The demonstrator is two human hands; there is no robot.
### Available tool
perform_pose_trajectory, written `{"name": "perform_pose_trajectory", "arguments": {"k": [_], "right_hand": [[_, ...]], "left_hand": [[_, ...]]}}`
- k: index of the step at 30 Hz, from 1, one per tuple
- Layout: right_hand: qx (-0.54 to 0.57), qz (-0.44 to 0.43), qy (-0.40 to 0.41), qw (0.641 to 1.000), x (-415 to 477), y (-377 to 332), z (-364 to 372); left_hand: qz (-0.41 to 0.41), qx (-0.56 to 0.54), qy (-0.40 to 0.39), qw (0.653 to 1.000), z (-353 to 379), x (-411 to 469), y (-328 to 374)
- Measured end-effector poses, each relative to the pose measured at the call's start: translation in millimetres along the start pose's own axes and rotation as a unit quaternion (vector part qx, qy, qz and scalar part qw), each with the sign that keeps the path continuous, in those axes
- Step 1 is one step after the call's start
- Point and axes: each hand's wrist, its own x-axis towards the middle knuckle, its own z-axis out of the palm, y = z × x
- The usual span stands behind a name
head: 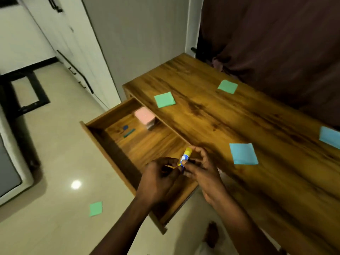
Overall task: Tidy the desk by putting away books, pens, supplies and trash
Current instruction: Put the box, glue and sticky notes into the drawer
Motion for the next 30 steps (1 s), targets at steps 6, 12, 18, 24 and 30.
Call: {"name": "perform_pose_trajectory", "arguments": {"k": [6,12,18,24,30], "right_hand": [[-0.027,0.007,-0.001,1.000,8.8,39.2,63.2],[-0.045,0.020,0.035,0.998,49.0,60.9,98.5],[-0.139,0.042,0.074,0.987,89.2,77.7,129.5],[-0.174,0.074,0.079,0.979,132.3,78.4,161.4],[-0.180,0.089,0.094,0.975,174.6,83.9,186.4]], "left_hand": [[0.003,0.030,-0.005,1.000,-63.6,-11.6,-42.9],[0.018,0.056,-0.003,0.998,-95.0,23.0,-68.5],[-0.025,0.079,-0.026,0.996,-119.5,71.1,-94.8],[-0.034,0.133,-0.039,0.990,-144.7,111.7,-118.5],[-0.018,0.185,-0.056,0.981,-167.5,151.5,-141.2]]}}
